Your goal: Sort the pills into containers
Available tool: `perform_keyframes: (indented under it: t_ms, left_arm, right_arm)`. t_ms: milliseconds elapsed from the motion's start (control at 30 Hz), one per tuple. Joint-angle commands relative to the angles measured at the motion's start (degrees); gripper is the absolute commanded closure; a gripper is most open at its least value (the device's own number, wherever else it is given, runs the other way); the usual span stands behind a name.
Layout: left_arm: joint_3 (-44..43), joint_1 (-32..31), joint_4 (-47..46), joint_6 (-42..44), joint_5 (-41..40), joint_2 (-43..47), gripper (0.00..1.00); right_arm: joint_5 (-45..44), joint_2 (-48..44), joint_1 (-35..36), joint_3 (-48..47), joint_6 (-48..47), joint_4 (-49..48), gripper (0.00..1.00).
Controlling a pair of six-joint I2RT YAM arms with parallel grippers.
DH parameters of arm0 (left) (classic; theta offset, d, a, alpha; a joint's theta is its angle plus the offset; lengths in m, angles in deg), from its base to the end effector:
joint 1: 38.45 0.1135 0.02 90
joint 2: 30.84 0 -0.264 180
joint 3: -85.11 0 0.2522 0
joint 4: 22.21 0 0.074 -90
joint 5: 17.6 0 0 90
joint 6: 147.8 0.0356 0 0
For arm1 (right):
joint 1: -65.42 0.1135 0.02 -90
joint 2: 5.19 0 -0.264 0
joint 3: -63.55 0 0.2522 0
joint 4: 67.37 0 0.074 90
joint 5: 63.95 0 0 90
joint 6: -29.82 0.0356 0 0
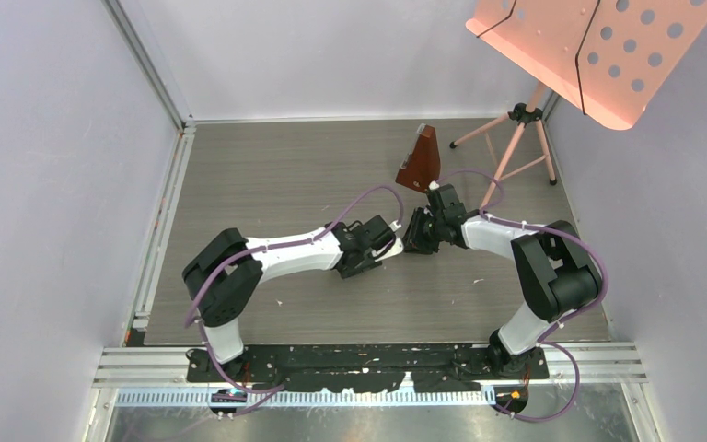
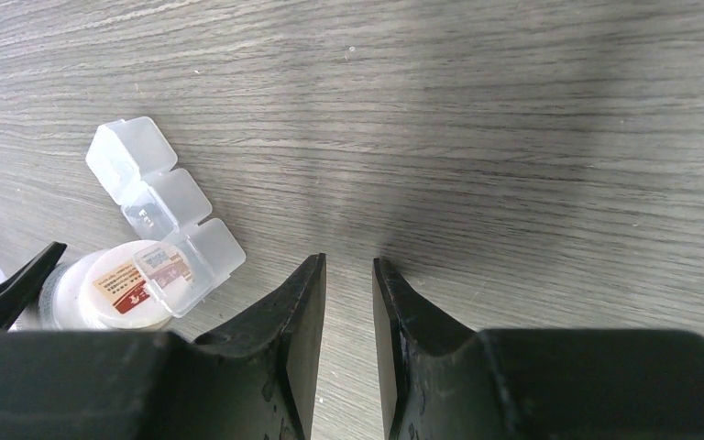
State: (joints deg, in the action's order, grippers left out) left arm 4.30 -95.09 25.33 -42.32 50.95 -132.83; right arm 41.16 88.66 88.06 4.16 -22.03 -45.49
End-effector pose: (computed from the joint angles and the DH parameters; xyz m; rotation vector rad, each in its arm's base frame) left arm 0.2027 -0.2842 0.1808 1.4842 2.1985 0.2950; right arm 0.2786 0.1263 0.1440 0.2547 2.6656 0.7156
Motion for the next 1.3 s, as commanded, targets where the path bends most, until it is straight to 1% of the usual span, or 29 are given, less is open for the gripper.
perform_keyframes:
  t_ms: [0,367,733,1267]
  left_arm:
    - [-2.40,-0.31,2.19,1.10,-1.39,-0.57,1.00]
    - [-4.08,-0.31,4.02,1.28,-0.87,-1.25,1.00]
    - [-6.99,-0.39,7.81,2.85,-2.18,-2.84,1.00]
    - [-8.52,-1.01,8.62,3.22,-3.75,-3.80,1.00]
  right_arm:
    - [-2.68,2.37,0.22,2.98,-0.88,4.55,0.67]
    - [-2.47,2.43,0.22,3.56,-0.89,4.14,0.67]
    - [-2.04,3.05,0.22,3.48,-0.79,3.75,0.67]
    - [-2.37,3.51,0.22,3.67,-0.68,4.01,0.67]
